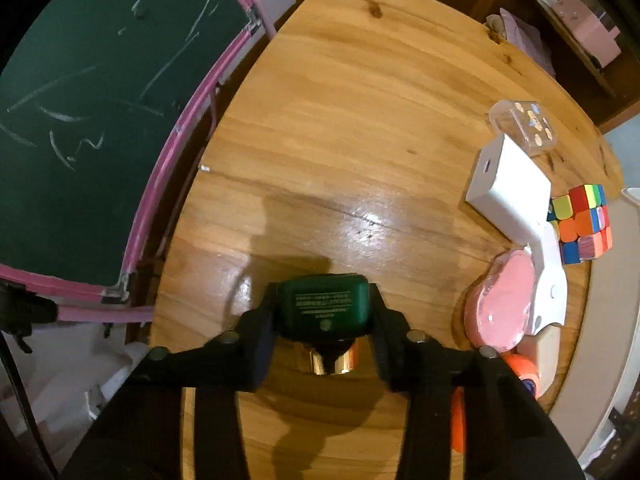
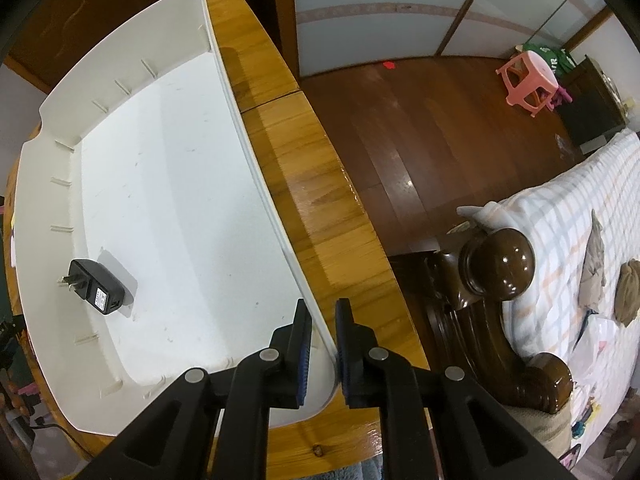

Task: Organize rigid objects
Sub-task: 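Lift the green bottle with the left gripper and carry it over the tray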

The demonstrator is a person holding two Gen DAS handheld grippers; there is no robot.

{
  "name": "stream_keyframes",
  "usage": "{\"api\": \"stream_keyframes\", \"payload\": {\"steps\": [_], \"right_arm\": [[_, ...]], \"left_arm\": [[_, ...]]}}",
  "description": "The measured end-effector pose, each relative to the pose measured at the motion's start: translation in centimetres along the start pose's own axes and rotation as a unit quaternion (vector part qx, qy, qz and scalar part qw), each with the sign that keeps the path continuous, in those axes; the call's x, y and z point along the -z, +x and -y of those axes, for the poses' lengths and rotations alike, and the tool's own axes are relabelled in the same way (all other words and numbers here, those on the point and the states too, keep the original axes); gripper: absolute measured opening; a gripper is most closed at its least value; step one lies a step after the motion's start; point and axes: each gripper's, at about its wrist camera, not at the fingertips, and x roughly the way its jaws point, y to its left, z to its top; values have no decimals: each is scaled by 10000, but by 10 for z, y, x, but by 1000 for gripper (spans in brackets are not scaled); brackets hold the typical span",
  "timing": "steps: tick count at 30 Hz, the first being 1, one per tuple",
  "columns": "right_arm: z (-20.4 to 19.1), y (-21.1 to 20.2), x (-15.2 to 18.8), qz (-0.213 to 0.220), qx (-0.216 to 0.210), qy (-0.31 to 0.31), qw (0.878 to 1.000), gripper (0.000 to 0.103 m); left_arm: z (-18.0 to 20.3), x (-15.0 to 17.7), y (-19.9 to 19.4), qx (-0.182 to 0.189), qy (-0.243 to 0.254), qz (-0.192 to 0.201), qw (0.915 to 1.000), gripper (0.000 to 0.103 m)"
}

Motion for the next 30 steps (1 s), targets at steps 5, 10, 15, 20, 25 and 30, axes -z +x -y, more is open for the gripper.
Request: {"api": "stream_keyframes", "payload": {"steps": [5,10,15,20,25,30], "right_arm": [[1,0,0,14,-16,15,10000,12],[1,0,1,35,-26,-2,10000,12],[0,0,2,65,-34,-74,9999,12],[3,1,2,93,-181,-83,9998,11],[5,2,3,148,-340,-149,9992,10],[6,4,4,173,-478,-245,9984,8]], "left_arm": [[9,4,-5,-129,66,38,9999,43],[27,4,-30,-210,450,219,9985,43],[58,8,-72,-124,891,488,9948,43],[100,15,-116,136,1342,748,9880,43],[148,23,-160,556,1750,1004,9779,43],[196,32,-192,900,2219,1176,9638,43]]}}
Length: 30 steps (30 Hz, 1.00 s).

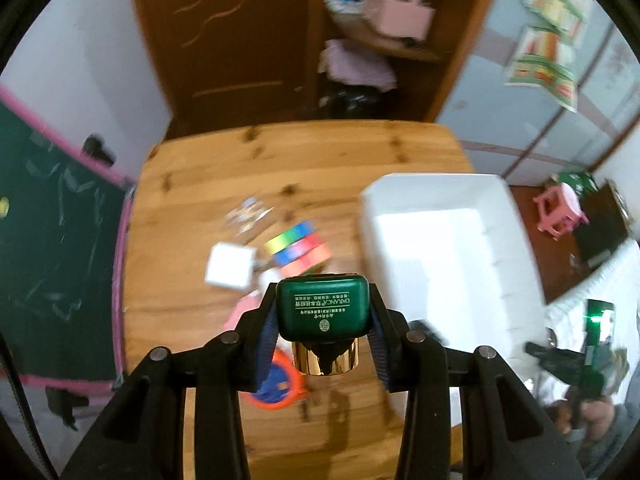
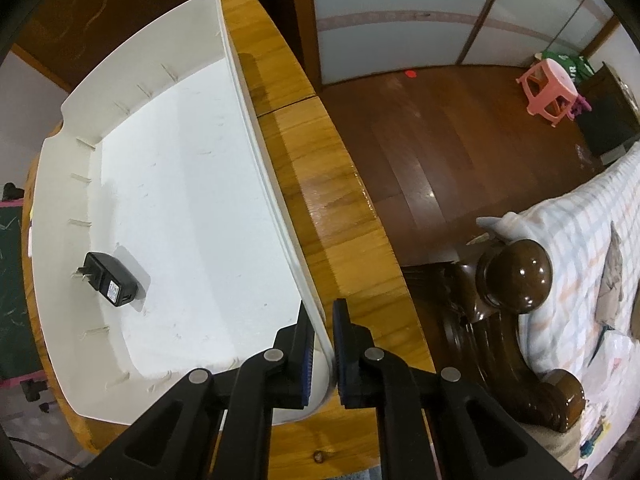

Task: Organize rigid objects
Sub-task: 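Lift the green bottle with the left gripper and carry it over the tray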

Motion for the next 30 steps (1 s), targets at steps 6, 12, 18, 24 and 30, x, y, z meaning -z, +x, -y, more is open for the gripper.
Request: {"api": "stream_keyframes", "payload": {"steps": [6,12,18,24,30], "right_arm": [[0,3,0,23,-68,-125,9999,8],[1,1,0,36,-159,-202,9997,7],[4,-7,-1,109,-310,-217,9992,7],[9,-6,-3,58,-481,-124,9988,6],[10,-5,-4,8,-517,-107,9986,6]], "left_arm": [[66,-17,5,260,585,22,9979,43],[116,-24,46,361,1001,-243,9940,43],[147,-29,106,267,1074,-795,9907,43],[162,-21,161,33,1091,-1301,9855,43],[172,-17,189,-85,1109,-1515,9822,43]]}}
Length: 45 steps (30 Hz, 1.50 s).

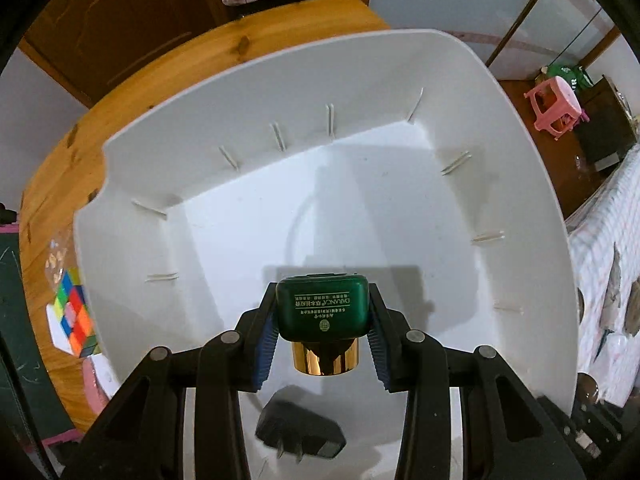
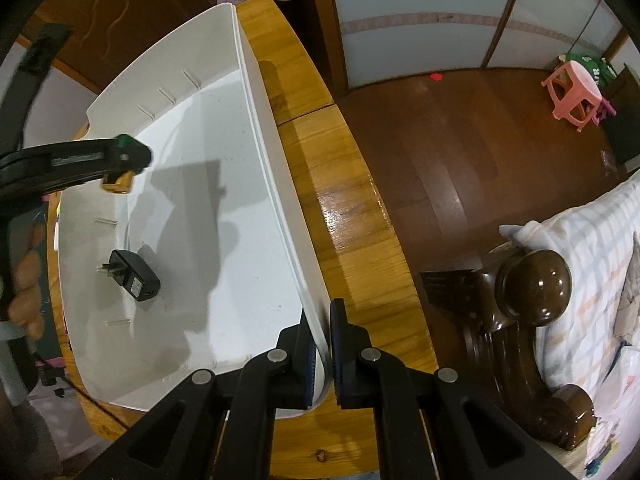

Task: Organize rigid objects
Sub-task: 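Lift the green bottle with the left gripper and carry it over the tray, then lower the bottle into the tray and open the left gripper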

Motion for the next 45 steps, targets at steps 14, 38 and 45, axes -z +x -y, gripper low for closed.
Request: {"api": "stream_keyframes", "payload": {"steps": [14,38,45], "right_arm": [[0,0,-2,-41,-51,10,10000,6],[-2,0,-4,-41,27,-151,9999,6],[-5,-1,-3,-19,96,-219,9997,6]], "left_arm": [[15,4,24,-194,101,-207,9995,45],[-11,66,-118,-160,477,742,9960,87],[-44,91,-154,-224,149,1120,9933,87]]}}
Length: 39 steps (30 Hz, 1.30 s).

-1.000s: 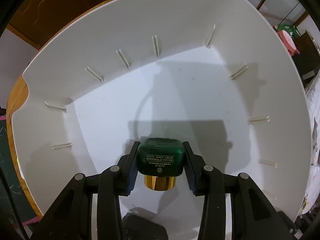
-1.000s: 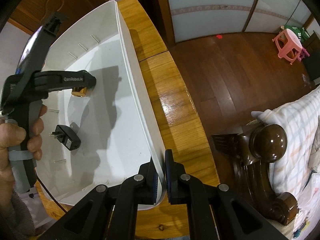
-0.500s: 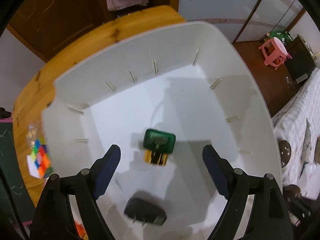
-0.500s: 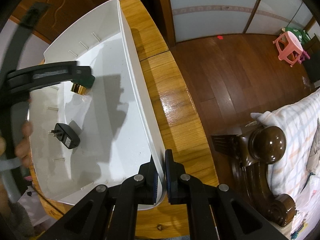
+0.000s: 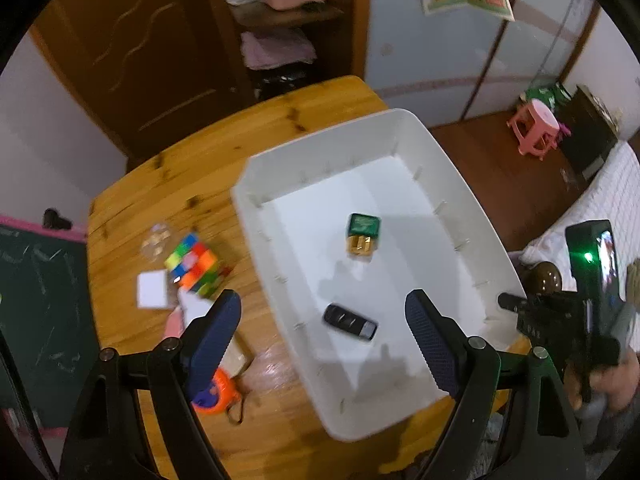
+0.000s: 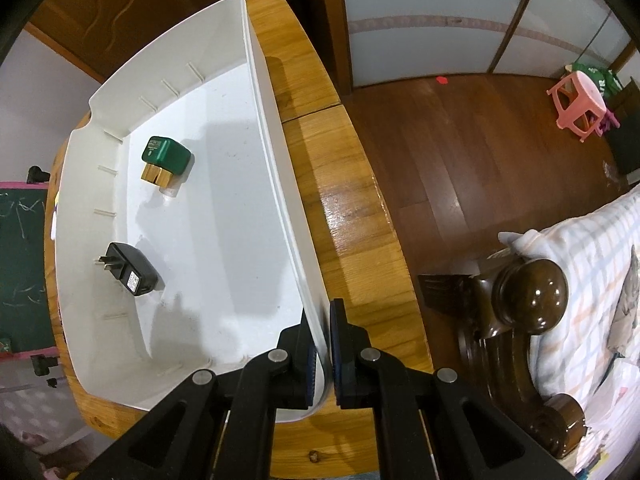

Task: Organize rigid objects
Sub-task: 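Lower the bottle into the tray and open the left gripper, then withdraw the left tool back above the table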

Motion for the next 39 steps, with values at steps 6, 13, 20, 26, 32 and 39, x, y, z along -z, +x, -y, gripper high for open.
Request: {"api": "stream_keyframes", "payload": {"steps": [6,13,20,26,32,39], "right_arm": [[-1,1,0,10,36,-32,10000,6],[-3,0,1,4,101,-100,9999,6],[-3,-1,0,-25,118,-55,9999,6],[-7,-2,0,-67,215,-79,9997,6],[-10,-1,1,-109,269,-49,9996,6],[-14,0,5,-170,339,14,9993,6]], "left_arm": [[-35,30,-19,-261,-441,97,9986,87],[-86,65,-31,-605,-1108,29,9920,87],[-124,96,-24,-781,-1659,-156,9829,87],[-147,108,-13,-846,-1924,-235,9774,87],[-166,116,6,-818,-2045,-443,9744,87],[-169,121,35,-493,-1933,-874,9760,87]]}}
